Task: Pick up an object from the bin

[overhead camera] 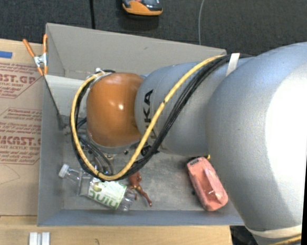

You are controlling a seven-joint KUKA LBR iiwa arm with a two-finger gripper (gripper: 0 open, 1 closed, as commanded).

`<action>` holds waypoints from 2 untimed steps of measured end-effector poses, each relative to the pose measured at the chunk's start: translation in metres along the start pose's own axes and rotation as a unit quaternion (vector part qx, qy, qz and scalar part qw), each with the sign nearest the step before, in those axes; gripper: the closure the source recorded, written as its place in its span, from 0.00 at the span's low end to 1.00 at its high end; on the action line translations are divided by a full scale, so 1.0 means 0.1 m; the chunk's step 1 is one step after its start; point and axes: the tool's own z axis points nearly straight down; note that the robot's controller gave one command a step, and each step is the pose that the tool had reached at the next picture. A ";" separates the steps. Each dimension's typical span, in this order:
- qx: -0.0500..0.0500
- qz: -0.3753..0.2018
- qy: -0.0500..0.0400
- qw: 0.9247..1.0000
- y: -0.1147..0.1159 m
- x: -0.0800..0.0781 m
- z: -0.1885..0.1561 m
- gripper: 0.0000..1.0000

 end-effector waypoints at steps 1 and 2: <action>-0.001 0.001 -0.002 1.000 -0.01 -0.02 -0.02 0.00; -0.001 0.054 -0.003 0.999 -0.57 0.22 0.58 0.00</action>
Offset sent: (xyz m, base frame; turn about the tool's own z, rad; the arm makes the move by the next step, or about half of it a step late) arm -0.0279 -0.0744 -0.0753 0.1395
